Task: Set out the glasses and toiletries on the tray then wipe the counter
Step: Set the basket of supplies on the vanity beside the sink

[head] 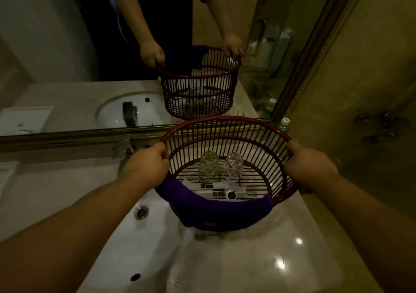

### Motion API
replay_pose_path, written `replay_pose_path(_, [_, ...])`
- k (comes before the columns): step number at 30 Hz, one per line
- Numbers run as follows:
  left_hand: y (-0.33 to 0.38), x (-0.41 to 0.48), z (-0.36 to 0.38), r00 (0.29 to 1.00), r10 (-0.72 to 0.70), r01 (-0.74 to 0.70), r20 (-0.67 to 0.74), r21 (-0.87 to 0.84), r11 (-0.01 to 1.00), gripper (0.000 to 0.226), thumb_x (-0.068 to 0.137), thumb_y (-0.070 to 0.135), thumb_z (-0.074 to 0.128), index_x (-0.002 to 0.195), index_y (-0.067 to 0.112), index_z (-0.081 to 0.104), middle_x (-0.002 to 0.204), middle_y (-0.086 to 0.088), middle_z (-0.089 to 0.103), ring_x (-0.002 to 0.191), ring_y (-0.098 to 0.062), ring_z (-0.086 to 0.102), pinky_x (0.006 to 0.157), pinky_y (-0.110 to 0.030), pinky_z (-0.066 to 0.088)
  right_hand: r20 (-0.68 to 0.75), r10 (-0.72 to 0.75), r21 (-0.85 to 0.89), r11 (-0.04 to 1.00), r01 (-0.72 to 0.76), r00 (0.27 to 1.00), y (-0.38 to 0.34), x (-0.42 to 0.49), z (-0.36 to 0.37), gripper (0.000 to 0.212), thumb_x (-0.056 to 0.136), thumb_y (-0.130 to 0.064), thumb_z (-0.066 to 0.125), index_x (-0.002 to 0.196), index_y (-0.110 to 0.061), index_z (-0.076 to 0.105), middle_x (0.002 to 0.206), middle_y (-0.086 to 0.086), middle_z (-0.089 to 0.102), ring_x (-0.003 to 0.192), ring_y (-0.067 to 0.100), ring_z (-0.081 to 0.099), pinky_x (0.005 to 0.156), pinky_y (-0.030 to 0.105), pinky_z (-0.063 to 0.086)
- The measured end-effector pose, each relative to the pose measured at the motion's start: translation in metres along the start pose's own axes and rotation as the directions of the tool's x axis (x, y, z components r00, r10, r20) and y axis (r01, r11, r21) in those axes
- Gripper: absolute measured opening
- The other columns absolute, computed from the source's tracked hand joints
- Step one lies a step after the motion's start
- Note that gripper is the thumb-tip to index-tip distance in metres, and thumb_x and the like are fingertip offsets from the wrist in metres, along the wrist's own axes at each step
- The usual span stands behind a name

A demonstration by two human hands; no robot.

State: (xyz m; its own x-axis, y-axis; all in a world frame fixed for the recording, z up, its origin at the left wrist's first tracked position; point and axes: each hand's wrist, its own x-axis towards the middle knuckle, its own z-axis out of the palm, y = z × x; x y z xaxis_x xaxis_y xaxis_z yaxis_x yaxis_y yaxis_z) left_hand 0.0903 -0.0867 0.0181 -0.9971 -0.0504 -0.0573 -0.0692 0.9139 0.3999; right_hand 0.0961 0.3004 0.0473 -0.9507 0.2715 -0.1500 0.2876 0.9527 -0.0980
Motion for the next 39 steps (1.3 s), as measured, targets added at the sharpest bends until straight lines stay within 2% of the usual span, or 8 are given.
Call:
replay_pose_path(3, [-0.036,-0.027,-0.024,1.0,-0.013,0.014,-0.026,0.004,1.0,0.005,0.095,0.025,0.05,0.096,0.028,0.054,0.085,-0.005,0.062,0.076,-0.023,0.06,0.071,-0.041,0.055,-0.01,-0.073,0.018,0.997,0.074,0.997,-0.032,-0.034,0.003,0.038,0.083,-0.028,0.058,0.119,-0.037,0.05,0.093,0.0,0.062,0.076,0.019,0.062,0.059,0.033,0.056])
replay_pose_path(7, [-0.095,-0.066,-0.059,0.999,-0.032,0.032,-0.04,0.008,0.999,0.005,0.094,0.027,0.051,0.094,0.031,0.051,0.08,0.0,0.061,0.071,-0.019,0.058,0.058,-0.034,0.047,0.027,-0.134,0.034,0.991,0.133,0.991,-0.082,-0.083,0.018,0.051,0.085,-0.027,0.064,0.133,-0.036,0.049,0.12,0.01,0.053,0.094,0.027,0.06,0.077,0.037,0.058])
replay_pose_path(15, [-0.227,-0.155,-0.12,0.987,-0.135,0.139,-0.084,0.043,0.989,0.01,0.09,0.023,0.051,0.093,0.033,0.053,0.075,0.002,0.061,0.066,-0.016,0.057,0.053,-0.032,0.045,0.025,-0.27,-0.071,0.96,0.271,0.963,-0.191,-0.178,0.046,0.024,0.08,-0.042,0.058,0.102,-0.032,0.056,0.085,-0.005,0.057,0.076,0.016,0.059,0.068,0.036,0.059])
replay_pose_path(22, [-0.334,-0.232,-0.16,0.964,-0.228,0.234,-0.139,0.03,0.972,0.01,0.092,0.019,0.052,0.094,0.029,0.053,0.075,0.0,0.061,0.069,-0.02,0.057,0.057,-0.033,0.046,0.008,-0.439,-0.062,0.896,0.439,0.898,-0.288,-0.241,0.078,0.011,0.084,-0.043,0.057,0.09,-0.034,0.055,0.078,-0.008,0.058,0.067,0.01,0.057,0.055,0.028,0.049])
replay_pose_path(29, [-0.434,-0.293,-0.187,0.926,-0.337,0.351,-0.173,0.059,0.935,0.012,0.09,0.018,0.052,0.093,0.029,0.053,0.073,-0.002,0.06,0.065,-0.019,0.057,0.055,-0.033,0.047,0.001,-0.566,-0.051,0.823,0.565,0.825,-0.379,-0.301,0.106,0.015,0.08,-0.041,0.059,0.092,-0.033,0.059,0.075,-0.01,0.057,0.068,0.01,0.057,0.06,0.032,0.056])
replay_pose_path(32, [-0.469,-0.316,-0.194,0.898,-0.378,0.394,-0.224,0.027,0.919,0.015,0.09,0.015,0.053,0.09,0.029,0.055,0.071,0.0,0.06,0.062,-0.017,0.056,0.053,-0.03,0.045,0.015,-0.594,-0.05,0.803,0.594,0.804,-0.414,-0.322,0.119,0.011,0.081,-0.037,0.058,0.087,-0.03,0.052,0.073,-0.008,0.055,0.068,0.014,0.056,0.057,0.031,0.053])
replay_pose_path(35, [-0.498,-0.33,-0.2,0.875,-0.418,0.432,-0.243,0.003,0.902,0.017,0.091,0.01,0.055,0.094,0.026,0.059,0.082,-0.004,0.063,0.069,-0.019,0.057,0.06,-0.032,0.047,0.021,-0.635,-0.02,0.772,0.635,0.773,-0.443,-0.34,0.133,0.011,0.079,-0.035,0.055,0.086,-0.031,0.048,0.072,-0.009,0.052,0.068,0.015,0.055,0.054,0.028,0.046])
replay_pose_path(39, [-0.537,-0.342,-0.208,0.852,-0.474,0.486,-0.223,-0.002,0.874,0.018,0.093,0.01,0.054,0.096,0.026,0.059,0.084,0.001,0.058,0.071,-0.014,0.055,0.054,-0.029,0.038,0.02,-0.675,-0.002,0.737,0.675,0.737,-0.478,-0.357,0.151,0.019,0.078,-0.037,0.051,0.095,-0.03,0.055,0.07,-0.01,0.044,0.07,0.018,0.054,0.056,0.029,0.043])
